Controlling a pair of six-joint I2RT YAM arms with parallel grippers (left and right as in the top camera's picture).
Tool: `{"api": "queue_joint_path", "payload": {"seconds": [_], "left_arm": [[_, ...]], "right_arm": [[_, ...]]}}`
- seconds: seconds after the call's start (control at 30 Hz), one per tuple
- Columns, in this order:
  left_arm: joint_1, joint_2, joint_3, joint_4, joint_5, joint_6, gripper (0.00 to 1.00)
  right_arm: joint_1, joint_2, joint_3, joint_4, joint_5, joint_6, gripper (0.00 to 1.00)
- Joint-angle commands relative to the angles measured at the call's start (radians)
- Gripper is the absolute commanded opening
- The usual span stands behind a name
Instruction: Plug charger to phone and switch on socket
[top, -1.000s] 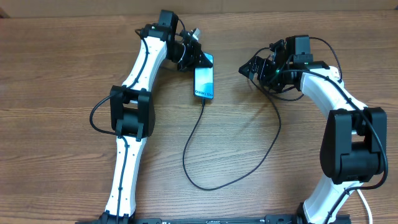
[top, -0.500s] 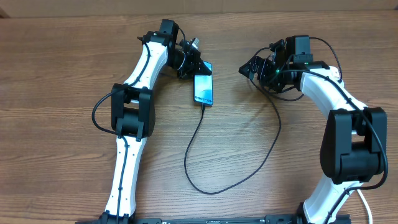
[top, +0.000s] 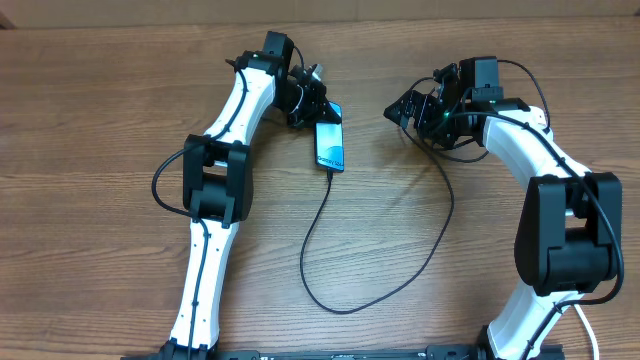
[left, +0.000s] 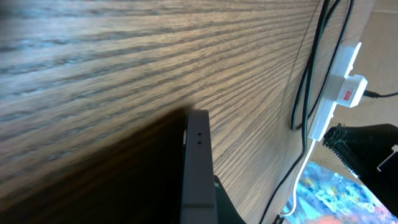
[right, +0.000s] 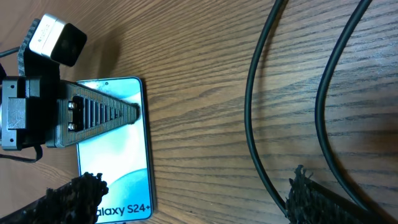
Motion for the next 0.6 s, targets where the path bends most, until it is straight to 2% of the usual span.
{"api": "queue_joint_path", "payload": {"seconds": [0.0, 0.5, 0.57], "left_arm": [[-0.018, 0.003, 0.0, 0.002, -0.023, -0.035, 0.05], [-0.018, 0.003, 0.0, -0.003, -0.049, -0.036, 0.04], [-0.018, 0.003, 0.0, -0.003, -0.049, -0.036, 0.07]], "right_arm": [[-0.003, -0.012, 0.01, -0.002, 0.007, -0.008, 0.97], [-0.003, -0.012, 0.01, -0.006, 0.007, -0.008, 0.97], [-0.003, -0.012, 0.01, -0.009, 0.007, -0.008, 0.97]]}}
